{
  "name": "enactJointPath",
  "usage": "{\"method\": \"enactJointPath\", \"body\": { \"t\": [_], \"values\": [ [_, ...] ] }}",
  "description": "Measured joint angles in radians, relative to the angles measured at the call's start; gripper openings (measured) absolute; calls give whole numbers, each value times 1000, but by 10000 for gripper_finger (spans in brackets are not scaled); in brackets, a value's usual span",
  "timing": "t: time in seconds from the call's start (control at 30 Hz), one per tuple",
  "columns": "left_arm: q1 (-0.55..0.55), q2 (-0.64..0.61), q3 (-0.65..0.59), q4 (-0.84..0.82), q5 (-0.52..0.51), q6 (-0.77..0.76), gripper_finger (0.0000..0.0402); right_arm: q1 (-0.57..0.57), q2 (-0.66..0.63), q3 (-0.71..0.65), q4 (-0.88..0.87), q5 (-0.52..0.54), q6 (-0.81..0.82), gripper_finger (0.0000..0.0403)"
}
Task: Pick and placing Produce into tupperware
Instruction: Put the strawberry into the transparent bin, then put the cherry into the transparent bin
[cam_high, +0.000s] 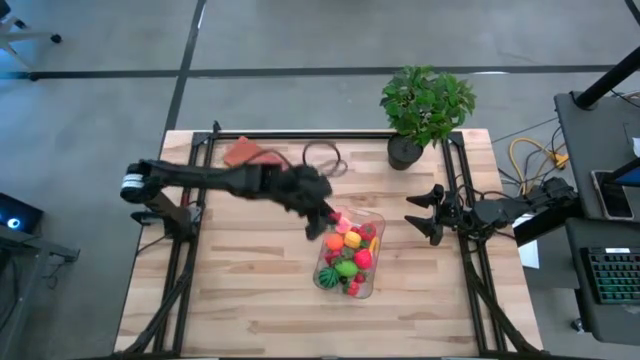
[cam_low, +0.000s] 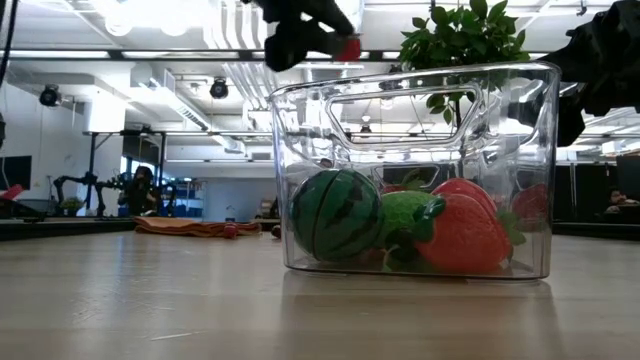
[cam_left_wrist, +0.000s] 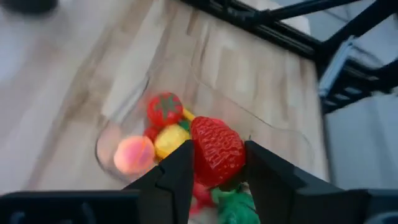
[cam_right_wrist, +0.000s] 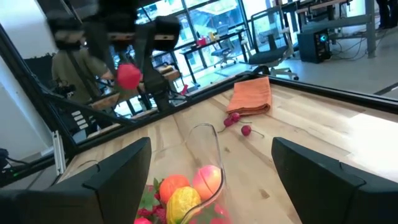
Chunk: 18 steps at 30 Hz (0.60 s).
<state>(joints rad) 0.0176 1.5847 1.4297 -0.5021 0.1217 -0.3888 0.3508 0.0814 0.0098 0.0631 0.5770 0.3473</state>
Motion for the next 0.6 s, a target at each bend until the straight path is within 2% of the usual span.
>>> {"method": "enactJointPath", "body": {
  "t": [0.13, 0.2, 0.33, 0.4, 0.47, 0.6],
  "values": [
    [-95, 43, -4, 88, -151, 32, 149, 0, -1, 0, 0, 0, 0, 325],
    [-114, 78, -2, 134, -156, 29, 176, 0, 0, 0, 0, 0, 0, 325],
    [-118, 130, -4, 119, -162, -40, 238, 0, 1, 0, 1, -1, 0, 325],
    [-116, 137, -4, 94, -166, -35, 265, 0, 1, 0, 1, 0, 0, 325],
    [-105, 129, 6, 38, -166, 46, 287, 0, 0, 0, 1, -1, -1, 325],
    [-42, 58, 43, -111, -247, 116, 313, 0, 0, 0, 1, 0, -1, 325]
  ]
}}
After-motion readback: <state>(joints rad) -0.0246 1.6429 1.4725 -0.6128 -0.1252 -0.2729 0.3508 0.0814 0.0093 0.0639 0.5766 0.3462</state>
